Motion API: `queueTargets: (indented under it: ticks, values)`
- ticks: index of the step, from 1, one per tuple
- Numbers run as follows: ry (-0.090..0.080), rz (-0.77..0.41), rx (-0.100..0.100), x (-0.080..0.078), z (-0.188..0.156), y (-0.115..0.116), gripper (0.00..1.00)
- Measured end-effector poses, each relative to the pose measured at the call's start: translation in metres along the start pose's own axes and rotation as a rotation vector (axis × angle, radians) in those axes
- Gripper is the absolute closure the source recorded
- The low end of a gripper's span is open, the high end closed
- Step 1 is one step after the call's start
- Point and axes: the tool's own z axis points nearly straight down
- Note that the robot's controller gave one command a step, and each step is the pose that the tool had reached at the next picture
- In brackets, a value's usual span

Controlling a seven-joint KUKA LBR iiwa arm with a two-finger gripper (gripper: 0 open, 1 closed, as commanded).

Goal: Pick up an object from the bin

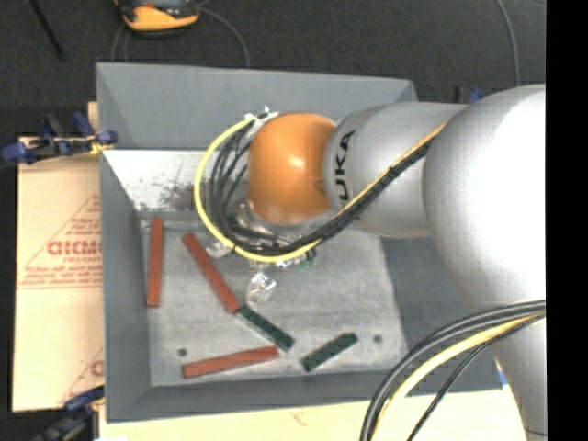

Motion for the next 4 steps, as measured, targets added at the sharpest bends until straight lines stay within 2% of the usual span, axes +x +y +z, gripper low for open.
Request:
queueTargets:
  ticks: [1,2,3,4]
  values:
    - [0.000,-0.137,-0.005,0.002,-0.003,0.009,0.00]
    - [0.001,-0.070,-0.002,0.029,-0.004,0.052,0.00]
    - [0.002,-0.207,-0.006,0.041,0.000,0.092,0.00]
    - [0.003,-0.376,-0.007,0.061,-0.029,0.049,0.00]
